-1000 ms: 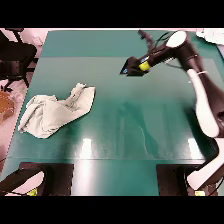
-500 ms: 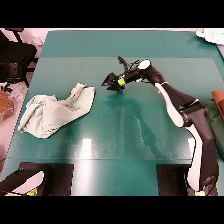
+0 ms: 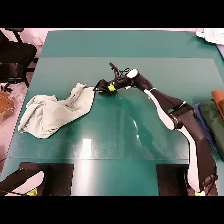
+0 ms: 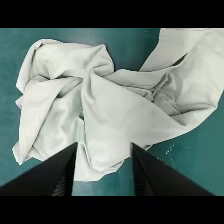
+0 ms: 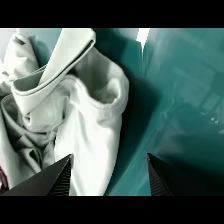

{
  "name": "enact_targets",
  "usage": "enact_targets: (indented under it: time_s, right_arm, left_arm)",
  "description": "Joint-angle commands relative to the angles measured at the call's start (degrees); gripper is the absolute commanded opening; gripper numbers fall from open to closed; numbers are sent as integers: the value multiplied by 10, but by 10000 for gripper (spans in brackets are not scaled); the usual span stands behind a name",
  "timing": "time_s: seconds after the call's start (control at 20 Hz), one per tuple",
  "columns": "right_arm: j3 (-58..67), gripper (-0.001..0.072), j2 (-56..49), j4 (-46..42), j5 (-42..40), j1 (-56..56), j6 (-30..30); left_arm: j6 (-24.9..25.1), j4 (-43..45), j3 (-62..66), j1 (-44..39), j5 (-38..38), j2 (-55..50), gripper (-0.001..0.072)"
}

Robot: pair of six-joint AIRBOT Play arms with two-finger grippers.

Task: Fold the shirts.

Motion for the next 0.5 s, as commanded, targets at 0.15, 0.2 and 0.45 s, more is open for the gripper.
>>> enact_targets:
  time_s: [0.15, 0.2, 0.45]
  right_arm:
    - [-1, 523, -3, -26, -73, 39, -8]
    - [-1, 496, -3, -26, -74, 45, -8]
    - [-1, 18, -2, 0, -73, 57, -8]
  left_arm:
    - [0, -12, 0, 0, 0, 0, 396]
    - [0, -16, 0, 0, 0, 0, 397]
    - [-2, -25, 0, 0, 9, 0, 397]
